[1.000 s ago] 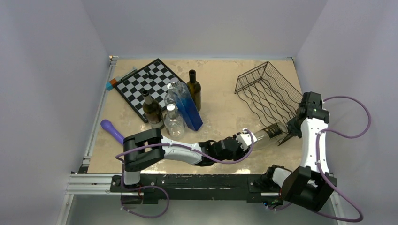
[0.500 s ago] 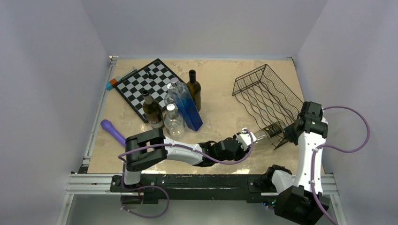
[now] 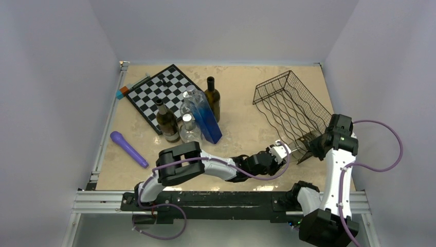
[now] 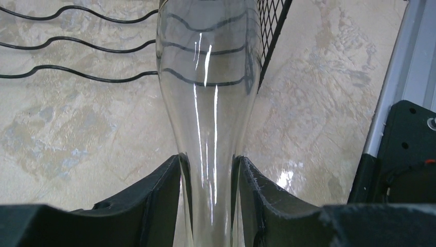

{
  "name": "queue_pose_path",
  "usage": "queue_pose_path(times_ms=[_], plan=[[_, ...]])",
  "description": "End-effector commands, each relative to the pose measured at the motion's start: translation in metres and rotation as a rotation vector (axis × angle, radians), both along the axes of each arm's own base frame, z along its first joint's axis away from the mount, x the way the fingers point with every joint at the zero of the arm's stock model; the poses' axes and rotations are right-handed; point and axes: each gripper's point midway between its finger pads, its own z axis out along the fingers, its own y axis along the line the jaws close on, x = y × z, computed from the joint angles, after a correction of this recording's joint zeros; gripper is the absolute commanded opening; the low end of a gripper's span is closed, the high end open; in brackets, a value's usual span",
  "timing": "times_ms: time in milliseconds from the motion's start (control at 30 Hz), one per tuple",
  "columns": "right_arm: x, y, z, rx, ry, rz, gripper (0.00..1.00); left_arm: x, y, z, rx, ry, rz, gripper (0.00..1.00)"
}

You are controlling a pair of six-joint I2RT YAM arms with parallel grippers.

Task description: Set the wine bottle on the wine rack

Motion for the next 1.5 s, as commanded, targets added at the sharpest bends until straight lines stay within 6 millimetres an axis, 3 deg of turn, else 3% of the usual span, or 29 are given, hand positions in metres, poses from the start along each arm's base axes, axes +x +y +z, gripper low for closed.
queue_pose_path(times_ms=[0, 200, 533, 767, 833, 1000, 1067, 1300, 1467], plan=[[-0.019, 0.052, -0.02, 0.267, 0.086, 0.045, 0.0, 0.018, -0.047, 0.143, -0.44, -0.139, 0.036, 0.0], [-0.023, 0.039, -0.026, 0.188, 0.103, 0.064, 0.0, 0.03, -0.069, 0.145, -0.442, -0.156, 0.067, 0.0], [-0.02, 0.035, -0.023, 0.162, 0.1, 0.083, 0.0, 0.024, -0.087, 0.109, -0.377, -0.075, -0.002, 0.0], [-0.025, 0.041, -0.024, 0.175, 0.108, 0.099, 0.0, 0.028, -0.095, 0.107, -0.339, -0.099, -0.006, 0.01], [-0.025, 0.042, -0.021, 0.175, 0.104, 0.108, 0.0, 0.028, -0.095, 0.107, -0.337, -0.103, -0.01, 0.11], [-0.024, 0.046, -0.021, 0.176, 0.098, 0.145, 0.0, 0.026, -0.091, 0.106, -0.341, -0.123, -0.022, 0.57], [-0.024, 0.047, -0.025, 0.181, 0.1, 0.149, 0.0, 0.023, -0.089, 0.106, -0.349, -0.145, -0.048, 0.69], [-0.025, 0.04, -0.023, 0.147, 0.114, 0.137, 0.0, 0.013, -0.081, 0.097, -0.315, -0.155, -0.097, 0.76], [-0.026, 0.032, -0.019, 0.106, 0.122, 0.12, 0.0, 0.011, -0.061, 0.102, -0.332, -0.125, -0.071, 0.79]])
